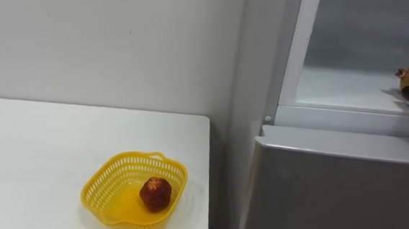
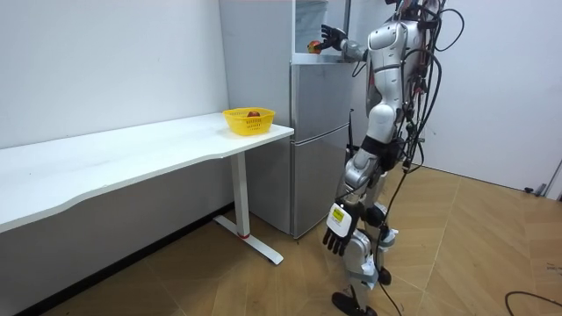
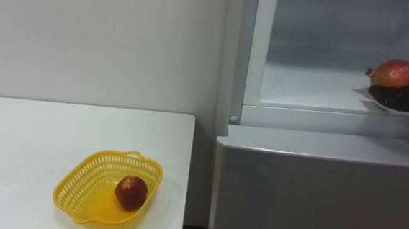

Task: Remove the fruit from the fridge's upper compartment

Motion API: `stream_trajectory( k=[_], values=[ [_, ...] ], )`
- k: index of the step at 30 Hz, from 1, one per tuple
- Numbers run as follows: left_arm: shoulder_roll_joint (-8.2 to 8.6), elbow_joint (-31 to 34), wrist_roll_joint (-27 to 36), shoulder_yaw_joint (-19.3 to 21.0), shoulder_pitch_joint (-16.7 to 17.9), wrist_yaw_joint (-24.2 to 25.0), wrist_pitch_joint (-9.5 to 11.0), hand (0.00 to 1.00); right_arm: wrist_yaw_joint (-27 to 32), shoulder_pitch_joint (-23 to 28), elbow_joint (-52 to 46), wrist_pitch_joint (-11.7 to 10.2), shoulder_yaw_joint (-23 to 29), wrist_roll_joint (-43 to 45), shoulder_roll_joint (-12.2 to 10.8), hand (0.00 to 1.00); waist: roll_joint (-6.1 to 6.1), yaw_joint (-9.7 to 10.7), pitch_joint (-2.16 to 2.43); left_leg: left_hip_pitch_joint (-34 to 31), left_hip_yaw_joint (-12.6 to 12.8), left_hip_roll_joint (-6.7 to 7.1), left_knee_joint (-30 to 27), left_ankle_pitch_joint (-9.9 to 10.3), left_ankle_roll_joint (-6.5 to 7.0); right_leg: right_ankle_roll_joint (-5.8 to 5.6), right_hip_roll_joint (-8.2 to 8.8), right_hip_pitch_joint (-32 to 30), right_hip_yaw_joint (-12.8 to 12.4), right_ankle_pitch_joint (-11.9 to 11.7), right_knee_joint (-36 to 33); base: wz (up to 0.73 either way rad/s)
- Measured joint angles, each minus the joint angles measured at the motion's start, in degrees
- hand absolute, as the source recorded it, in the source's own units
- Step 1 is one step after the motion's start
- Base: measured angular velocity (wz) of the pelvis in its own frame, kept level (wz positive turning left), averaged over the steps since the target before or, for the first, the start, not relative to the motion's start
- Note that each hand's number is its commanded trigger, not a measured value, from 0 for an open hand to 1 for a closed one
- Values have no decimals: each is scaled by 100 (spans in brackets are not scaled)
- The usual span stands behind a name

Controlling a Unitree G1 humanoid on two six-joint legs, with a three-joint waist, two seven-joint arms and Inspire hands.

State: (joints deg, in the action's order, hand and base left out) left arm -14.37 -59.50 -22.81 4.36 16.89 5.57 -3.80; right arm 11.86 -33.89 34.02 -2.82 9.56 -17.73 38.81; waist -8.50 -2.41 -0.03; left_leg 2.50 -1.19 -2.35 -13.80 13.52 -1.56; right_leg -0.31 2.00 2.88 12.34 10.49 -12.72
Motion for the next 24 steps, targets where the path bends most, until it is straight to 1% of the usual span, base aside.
stream_trajectory(
  k=[3,6,7,11,15,17,18,22,24],
  values=[
    [-25,-2,-41,0,50,-7,-1,0,72,-110,3,1,-173,0,1,0,-7,-27,5,2,-33,0,-1,-3,-5,8,4,4,53,7,-8,3],
    [-49,3,-39,-4,44,-3,2,0,151,-199,4,1,-270,0,1,0,-23,-99,16,12,-71,0,-4,-8,-13,11,9,21,120,9,-20,6],
    [-53,2,-39,-5,47,3,1,0,194,-220,4,0,-343,1,1,0,-34,-105,17,14,-94,0,-5,-9,-13,11,18,29,202,9,-30,7],
    [-60,2,-41,-5,48,4,0,0,187,-220,7,-1,-549,56,1,0,-52,-241,8,2,-116,6,-11,-9,-13,10,37,13,295,10,-54,1],
    [-77,45,-40,-5,38,-14,2,0,168,-220,9,-1,-623,53,1,0,-38,-243,-8,-133,-258,31,-92,-7,-14,8,57,-9,469,12,-50,19],
    [-84,60,-38,-6,73,-18,3,0,166,-265,47,-2,-623,-4,1,0,-4,-252,-31,-200,-318,39,-99,-6,-15,15,56,-11,507,24,-42,14],
    [-92,65,-38,-7,89,-18,3,0,160,-372,149,-2,-625,-12,2,0,15,-243,-41,-223,-349,46,-100,-7,-17,18,55,-15,520,27,-26,12],
    [-152,158,-32,-14,146,-18,7,0,139,-555,353,-13,-642,-14,3,0,39,-249,-22,-309,-375,49,-111,-21,-35,30,50,-85,529,35,-13,3],
    [-197,167,-33,-52,149,-27,8,0,146,-612,547,-87,-739,-56,41,0,39,-255,-21,-313,-373,49,-152,-35,-39,31,50,-82,526,35,-14,0]
  ],
)
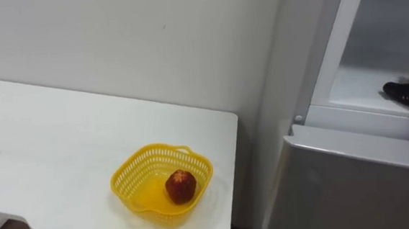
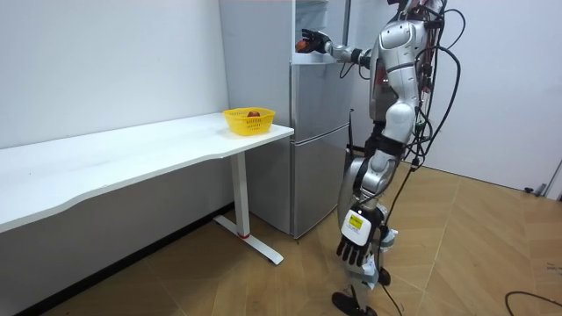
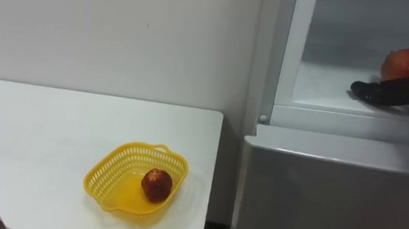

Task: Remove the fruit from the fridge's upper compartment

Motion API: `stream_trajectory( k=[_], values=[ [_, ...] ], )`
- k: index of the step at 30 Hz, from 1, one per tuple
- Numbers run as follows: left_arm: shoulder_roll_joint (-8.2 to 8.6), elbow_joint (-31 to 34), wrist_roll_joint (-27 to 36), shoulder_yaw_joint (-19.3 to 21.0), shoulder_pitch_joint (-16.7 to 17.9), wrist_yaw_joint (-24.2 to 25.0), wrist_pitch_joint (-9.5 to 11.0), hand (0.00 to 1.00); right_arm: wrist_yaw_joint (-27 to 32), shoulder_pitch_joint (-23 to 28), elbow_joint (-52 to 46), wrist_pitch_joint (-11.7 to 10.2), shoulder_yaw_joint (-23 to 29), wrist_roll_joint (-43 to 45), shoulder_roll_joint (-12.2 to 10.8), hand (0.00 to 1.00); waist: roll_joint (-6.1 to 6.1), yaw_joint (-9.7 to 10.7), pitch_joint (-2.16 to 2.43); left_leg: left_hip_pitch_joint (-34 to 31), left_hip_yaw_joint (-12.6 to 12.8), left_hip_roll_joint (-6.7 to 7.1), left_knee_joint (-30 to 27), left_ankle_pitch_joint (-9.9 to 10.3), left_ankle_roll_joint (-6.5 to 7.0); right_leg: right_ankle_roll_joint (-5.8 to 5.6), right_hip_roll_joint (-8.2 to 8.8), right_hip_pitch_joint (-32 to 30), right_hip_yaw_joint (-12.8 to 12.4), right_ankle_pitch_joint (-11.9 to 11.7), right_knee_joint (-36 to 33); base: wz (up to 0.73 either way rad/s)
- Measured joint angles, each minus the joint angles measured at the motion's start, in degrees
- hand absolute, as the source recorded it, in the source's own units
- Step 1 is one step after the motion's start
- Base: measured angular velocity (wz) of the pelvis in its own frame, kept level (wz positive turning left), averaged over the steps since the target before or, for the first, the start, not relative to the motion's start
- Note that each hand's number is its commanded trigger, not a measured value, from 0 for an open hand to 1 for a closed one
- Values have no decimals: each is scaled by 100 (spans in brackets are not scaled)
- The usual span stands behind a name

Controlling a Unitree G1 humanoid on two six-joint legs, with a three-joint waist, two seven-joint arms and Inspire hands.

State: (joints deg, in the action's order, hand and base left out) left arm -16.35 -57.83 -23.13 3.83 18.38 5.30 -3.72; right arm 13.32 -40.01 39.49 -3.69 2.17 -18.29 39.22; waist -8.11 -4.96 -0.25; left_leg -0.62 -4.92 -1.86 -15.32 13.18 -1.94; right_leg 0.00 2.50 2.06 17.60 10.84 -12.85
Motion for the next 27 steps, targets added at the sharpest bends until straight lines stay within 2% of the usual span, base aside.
stream_trajectory(
  k=[2,10,14,27],
  values=[
    [-23,6,-3,-24,2,-38,-1,0,-19,-2,95,-63,-147,-63,83,0,-10,-20,6,-16,2,0,-2,0,0,0,1,4,-9,0,-4,0],
    [-27,52,-3,-113,0,-136,-10,0,-9,-89,438,-197,-270,-150,99,0,-12,-23,4,-71,-19,-3,10,2,-1,1,0,-12,22,-1,-2,2],
    [-55,52,-4,-303,-24,-138,-9,0,-17,-164,595,-225,-355,-152,106,0,-17,-24,2,-72,-20,-3,1,2,-2,2,1,-17,20,-1,-21,0],
    [-87,48,-3,-467,-114,-141,-12,0,-16,-172,686,-320,-399,-145,107,0,-25,-27,-18,-79,-19,-4,-17,1,-1,2,6,-51,2,-1,-81,0]
  ],
)
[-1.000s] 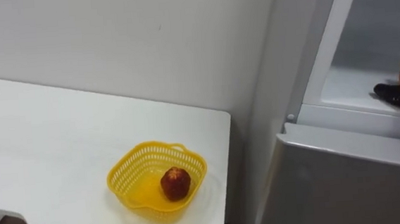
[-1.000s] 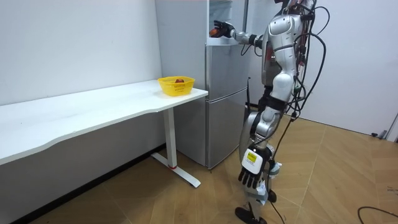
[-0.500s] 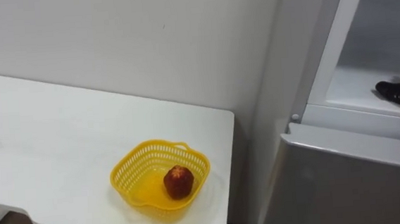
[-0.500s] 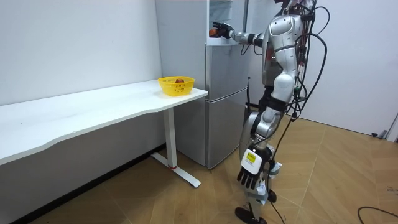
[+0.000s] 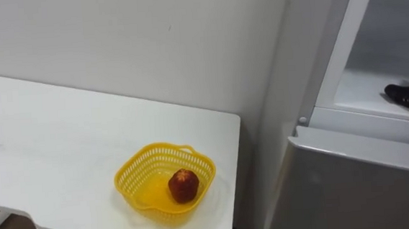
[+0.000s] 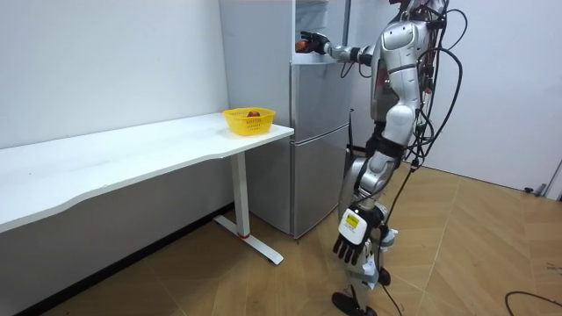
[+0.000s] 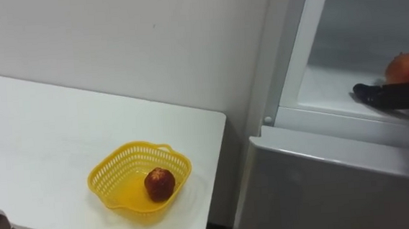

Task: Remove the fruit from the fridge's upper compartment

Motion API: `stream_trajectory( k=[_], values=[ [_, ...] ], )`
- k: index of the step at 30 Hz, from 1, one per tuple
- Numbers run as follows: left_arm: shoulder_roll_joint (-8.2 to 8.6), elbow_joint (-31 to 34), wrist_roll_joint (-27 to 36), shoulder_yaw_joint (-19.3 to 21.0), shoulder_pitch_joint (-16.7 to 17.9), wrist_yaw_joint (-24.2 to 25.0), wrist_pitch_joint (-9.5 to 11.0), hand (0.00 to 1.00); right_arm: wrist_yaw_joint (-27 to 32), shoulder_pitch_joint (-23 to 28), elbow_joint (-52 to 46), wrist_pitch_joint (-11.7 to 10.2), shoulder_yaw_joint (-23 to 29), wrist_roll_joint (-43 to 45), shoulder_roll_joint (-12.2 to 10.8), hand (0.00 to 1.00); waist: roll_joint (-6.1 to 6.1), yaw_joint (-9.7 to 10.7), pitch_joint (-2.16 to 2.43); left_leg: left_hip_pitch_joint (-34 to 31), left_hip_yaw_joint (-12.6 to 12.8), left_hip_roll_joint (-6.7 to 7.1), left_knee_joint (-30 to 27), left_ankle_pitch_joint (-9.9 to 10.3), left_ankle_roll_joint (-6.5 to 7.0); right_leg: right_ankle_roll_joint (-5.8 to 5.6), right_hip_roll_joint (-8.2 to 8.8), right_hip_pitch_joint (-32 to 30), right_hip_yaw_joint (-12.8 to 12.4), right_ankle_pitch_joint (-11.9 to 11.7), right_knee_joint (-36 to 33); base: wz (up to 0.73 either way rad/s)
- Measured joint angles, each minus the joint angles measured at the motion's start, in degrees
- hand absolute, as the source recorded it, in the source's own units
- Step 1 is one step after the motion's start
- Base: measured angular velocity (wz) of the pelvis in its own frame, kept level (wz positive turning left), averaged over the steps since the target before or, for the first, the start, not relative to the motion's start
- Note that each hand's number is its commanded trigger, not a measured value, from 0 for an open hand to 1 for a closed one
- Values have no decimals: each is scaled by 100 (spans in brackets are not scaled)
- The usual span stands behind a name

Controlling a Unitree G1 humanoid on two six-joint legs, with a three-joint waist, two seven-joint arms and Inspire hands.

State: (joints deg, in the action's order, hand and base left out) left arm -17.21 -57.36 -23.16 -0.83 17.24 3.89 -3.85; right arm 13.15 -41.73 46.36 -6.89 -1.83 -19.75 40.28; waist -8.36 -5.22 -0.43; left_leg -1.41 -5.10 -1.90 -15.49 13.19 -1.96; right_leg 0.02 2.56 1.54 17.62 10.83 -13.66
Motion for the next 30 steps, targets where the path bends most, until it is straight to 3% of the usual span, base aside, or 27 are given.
stream_trajectory(
  k=[13,30],
  values=[
    [-3,35,-2,-145,2,3,-55,0,3,0,17,-139,-135,14,38,0,56,-1,-37,-9,-6,0,-13,1,0,0,-4,-5,-15,0,0,0],
    [4,132,-2,-277,-30,-232,-97,0,485,-388,425,-190,-146,-87,41,0,111,-35,-22,-321,-101,47,-124,-55,-8,28,32,-272,-1,-17,-114,3]
  ],
)
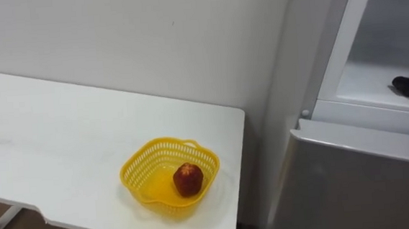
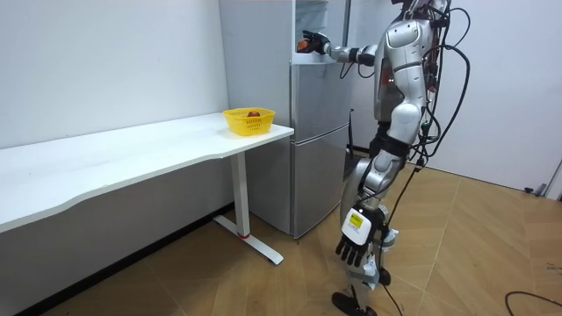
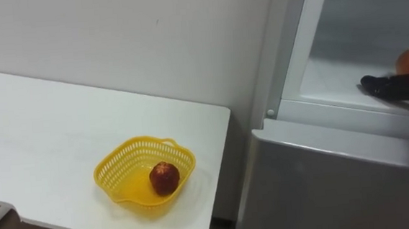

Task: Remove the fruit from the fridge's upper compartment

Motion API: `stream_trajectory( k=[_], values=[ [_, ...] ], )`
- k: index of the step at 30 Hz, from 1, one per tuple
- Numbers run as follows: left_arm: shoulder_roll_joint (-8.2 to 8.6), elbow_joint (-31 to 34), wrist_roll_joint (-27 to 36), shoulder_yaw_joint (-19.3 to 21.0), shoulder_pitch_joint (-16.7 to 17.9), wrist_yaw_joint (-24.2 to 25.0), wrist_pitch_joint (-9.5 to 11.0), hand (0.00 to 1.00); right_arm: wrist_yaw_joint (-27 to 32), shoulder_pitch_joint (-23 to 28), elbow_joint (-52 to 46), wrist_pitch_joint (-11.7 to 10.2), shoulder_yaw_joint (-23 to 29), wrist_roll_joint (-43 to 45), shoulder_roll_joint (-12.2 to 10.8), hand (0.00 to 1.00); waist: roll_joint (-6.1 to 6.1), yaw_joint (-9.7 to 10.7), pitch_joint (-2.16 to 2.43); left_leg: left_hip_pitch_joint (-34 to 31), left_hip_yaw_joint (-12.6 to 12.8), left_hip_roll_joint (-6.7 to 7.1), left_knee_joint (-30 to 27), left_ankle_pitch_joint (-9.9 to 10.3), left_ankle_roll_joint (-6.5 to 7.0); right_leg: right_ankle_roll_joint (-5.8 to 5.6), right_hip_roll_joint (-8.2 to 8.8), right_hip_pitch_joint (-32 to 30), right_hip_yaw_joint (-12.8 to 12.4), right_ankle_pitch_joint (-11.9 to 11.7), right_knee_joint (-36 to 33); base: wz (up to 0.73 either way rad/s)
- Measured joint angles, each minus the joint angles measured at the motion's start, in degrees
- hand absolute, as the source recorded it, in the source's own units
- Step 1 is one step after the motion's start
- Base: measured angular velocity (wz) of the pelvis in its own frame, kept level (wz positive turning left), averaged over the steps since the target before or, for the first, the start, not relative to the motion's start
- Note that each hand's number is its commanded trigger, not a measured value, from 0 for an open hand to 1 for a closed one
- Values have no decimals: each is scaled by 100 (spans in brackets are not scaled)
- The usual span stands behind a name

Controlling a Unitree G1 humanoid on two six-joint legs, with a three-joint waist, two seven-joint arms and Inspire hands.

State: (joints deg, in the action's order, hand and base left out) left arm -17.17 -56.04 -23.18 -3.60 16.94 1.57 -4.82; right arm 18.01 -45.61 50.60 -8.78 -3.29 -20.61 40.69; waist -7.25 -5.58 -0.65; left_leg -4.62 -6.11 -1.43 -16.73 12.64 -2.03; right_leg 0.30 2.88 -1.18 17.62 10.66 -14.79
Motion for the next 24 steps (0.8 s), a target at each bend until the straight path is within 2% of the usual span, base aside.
stream_trajectory(
  k=[4,12,24],
  values=[
    [0,0,0,-5,-5,-97,0,0,84,-4,-1,1,0,-11,1,0,-33,-12,22,-72,0,4,0,-20,-2,1,1,-80,-19,-1,-2,0],
    [-1,18,1,-21,-65,-178,-10,0,262,-6,-1,1,-16,-175,7,0,-37,-101,13,-91,18,2,0,-24,-2,15,0,-106,-21,-9,19,-1],
    [9,208,4,-40,-120,-277,-26,0,407,-244,338,-166,-61,-173,36,0,29,-182,-33,-243,25,-6,-82,-31,-5,39,-14,-219,-32,-39,24,0]
  ],
)
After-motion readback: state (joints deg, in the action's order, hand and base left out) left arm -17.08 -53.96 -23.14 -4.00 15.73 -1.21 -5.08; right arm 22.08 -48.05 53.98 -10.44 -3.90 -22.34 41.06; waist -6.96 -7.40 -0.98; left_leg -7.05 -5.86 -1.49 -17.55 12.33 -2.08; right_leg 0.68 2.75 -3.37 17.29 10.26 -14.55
